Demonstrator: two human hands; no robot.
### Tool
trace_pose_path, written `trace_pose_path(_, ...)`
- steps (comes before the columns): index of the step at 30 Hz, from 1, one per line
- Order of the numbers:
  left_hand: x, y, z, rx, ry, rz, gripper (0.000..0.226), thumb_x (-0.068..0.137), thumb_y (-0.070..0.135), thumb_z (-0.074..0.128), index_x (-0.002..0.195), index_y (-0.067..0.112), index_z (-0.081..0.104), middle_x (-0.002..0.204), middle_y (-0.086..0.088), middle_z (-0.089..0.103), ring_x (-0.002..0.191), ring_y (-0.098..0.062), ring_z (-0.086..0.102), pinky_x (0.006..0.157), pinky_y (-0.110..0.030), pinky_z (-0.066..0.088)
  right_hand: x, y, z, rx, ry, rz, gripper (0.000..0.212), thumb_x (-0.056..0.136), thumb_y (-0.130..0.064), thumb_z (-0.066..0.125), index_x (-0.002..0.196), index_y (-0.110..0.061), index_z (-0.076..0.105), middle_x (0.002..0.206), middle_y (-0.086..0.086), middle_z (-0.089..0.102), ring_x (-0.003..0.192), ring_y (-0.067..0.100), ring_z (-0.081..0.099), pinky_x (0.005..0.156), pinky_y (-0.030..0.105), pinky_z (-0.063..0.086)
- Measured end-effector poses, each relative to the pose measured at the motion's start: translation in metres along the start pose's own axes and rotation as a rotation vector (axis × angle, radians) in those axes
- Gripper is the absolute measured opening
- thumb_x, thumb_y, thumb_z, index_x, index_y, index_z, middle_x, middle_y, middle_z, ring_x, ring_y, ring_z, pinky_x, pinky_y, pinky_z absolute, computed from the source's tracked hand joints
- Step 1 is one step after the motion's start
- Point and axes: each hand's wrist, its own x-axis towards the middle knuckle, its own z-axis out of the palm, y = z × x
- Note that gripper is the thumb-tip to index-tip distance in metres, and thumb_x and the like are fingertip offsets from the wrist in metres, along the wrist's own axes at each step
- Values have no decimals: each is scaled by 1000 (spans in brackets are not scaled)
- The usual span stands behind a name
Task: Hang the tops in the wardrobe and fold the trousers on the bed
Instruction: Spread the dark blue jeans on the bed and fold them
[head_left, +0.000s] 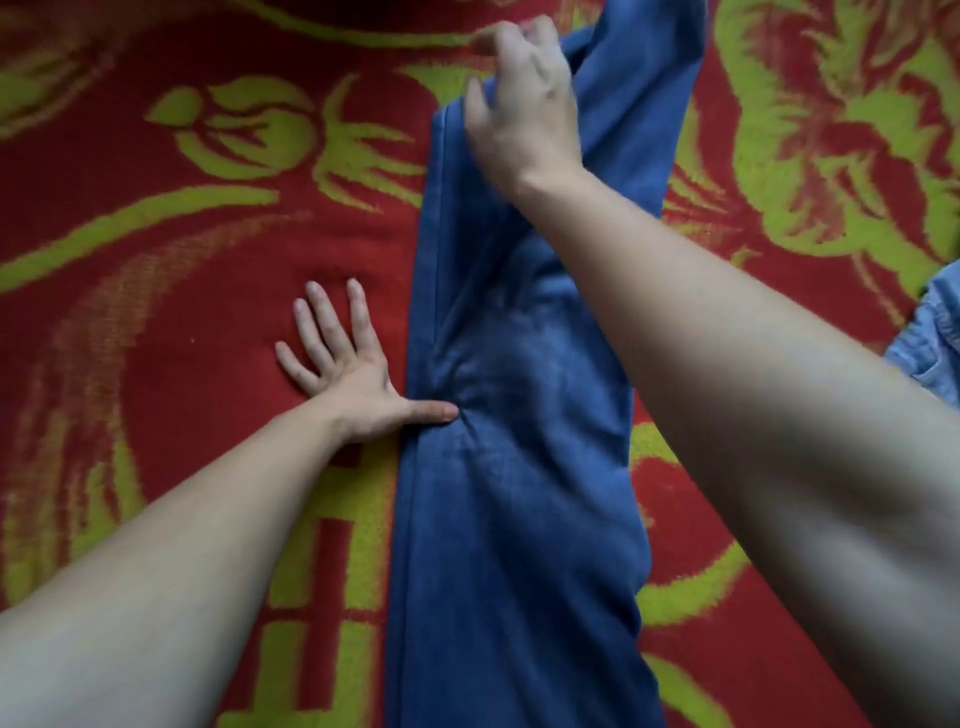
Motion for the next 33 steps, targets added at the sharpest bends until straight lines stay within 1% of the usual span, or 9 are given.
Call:
trace_pose_path(4,2,6,-7,-11,-40,0,170,20,94,63,131,33,-51,126,-4,-66,114,-20,-63,100,-54,-29,50,8,9,-518,-394,-122,63,88,-17,51,149,-11,36,154,17,35,145,35,27,117,46,24)
trace_pose_path(6,1,6,-10,-7,-58,-18,171,21,94,63,132,32,-51,126,-3,-66,114,-20,-64,98,-53,-30,60,15,4,-644,-573,-123,52,88,-12,52,140,-7,47,144,21,48,138,38,39,115,53,25)
trace_pose_path(8,1,4,-13,-4,-77,-34,172,20,94,62,132,31,-51,123,-3,-68,114,-20,-64,96,-52,-32,61,18,-1,-587,-424,-163,35,91,-10,48,124,-9,59,134,19,54,127,37,48,102,47,38)
trace_pose_path(12,1,5,-18,-1,-96,-47,173,16,97,58,133,30,-51,121,-3,-70,112,-20,-65,95,-52,-33,13,12,-4,-239,290,-299,23,90,-11,52,105,-16,69,106,12,64,99,31,60,81,39,46)
trace_pose_path(13,1,6,-18,-1,-101,-48,173,17,97,59,133,30,-51,121,-3,-70,112,-20,-65,96,-53,-32,-3,14,0,-150,281,-287,24,87,-9,54,106,-15,69,105,12,63,99,31,59,82,38,46)
trace_pose_path(17,0,10,-17,7,-96,-51,173,18,95,61,133,30,-51,121,-4,-70,111,-21,-65,101,-57,-28,-23,48,7,-247,-435,-126,45,90,-18,47,135,-21,52,130,9,51,123,30,46,103,40,37)
trace_pose_path(23,2,9,-15,-1,-100,-48,173,14,97,56,131,30,-53,124,-6,-68,112,-21,-65,98,-55,-30,-9,38,17,72,-119,86,69,95,-40,50,156,-28,22,130,8,45,106,27,57,93,39,46)
trace_pose_path(28,3,7,-15,1,-98,-53,173,13,98,53,131,29,-52,129,-8,-65,114,-21,-64,99,-57,-29,33,34,38,-383,-586,50,67,95,-64,31,156,-36,20,154,15,26,137,37,26,110,49,24)
trace_pose_path(33,2,7,-14,-1,-114,-47,174,14,98,54,132,28,-52,128,-8,-66,117,-23,-63,101,-58,-28,48,36,49,-382,-487,-53,78,90,-67,37,158,-36,12,165,17,-6,150,38,0,119,52,6)
